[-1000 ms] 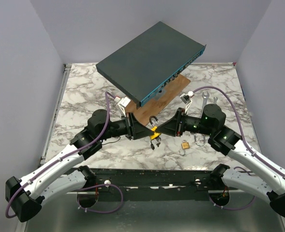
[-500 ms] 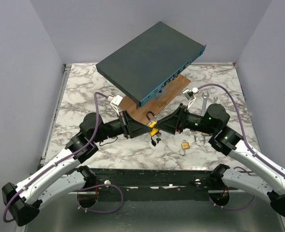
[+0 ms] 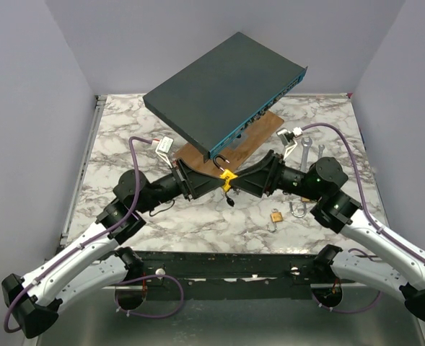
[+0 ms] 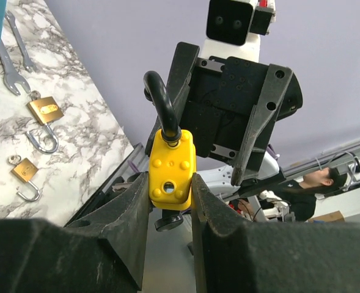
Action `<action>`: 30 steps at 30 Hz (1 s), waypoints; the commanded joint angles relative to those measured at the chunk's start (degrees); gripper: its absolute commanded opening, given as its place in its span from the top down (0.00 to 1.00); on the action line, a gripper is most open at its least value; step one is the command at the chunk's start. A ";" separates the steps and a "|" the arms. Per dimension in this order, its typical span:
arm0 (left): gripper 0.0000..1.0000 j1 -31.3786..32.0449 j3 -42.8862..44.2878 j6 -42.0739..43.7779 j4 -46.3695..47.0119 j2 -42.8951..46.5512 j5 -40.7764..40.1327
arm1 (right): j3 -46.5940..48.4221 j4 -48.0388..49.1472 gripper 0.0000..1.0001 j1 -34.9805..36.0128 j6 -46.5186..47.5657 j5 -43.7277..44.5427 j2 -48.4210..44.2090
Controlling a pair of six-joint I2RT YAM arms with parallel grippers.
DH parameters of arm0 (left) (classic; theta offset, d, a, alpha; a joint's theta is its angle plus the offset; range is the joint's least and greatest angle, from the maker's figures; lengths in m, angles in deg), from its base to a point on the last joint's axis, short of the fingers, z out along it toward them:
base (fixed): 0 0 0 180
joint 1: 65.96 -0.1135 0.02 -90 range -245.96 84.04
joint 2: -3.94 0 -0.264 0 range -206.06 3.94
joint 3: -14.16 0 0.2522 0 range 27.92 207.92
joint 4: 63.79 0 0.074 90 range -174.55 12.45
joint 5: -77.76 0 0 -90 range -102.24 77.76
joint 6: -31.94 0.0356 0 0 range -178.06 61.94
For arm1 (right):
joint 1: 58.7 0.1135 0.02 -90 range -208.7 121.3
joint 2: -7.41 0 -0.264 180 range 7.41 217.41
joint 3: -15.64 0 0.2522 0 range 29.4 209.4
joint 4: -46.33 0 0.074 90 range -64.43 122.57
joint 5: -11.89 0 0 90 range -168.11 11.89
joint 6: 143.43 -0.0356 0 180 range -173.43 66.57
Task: Lock with the key
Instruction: Lock the lock.
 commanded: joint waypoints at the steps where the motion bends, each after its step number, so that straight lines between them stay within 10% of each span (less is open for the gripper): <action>1: 1.00 0.26 2.69 -1.42 7.10 -0.42 -2.18 | -0.10 4.98 0.36 0.93 -1.15 2.05 0.99; 19: 1.00 1.22 4.41 -0.54 7.59 -1.62 -5.25 | -1.33 9.70 0.51 4.51 -2.99 5.99 1.50; 30: 1.00 1.90 3.87 0.98 5.39 -0.34 -5.45 | -0.45 6.73 0.87 5.16 -1.04 11.02 -0.47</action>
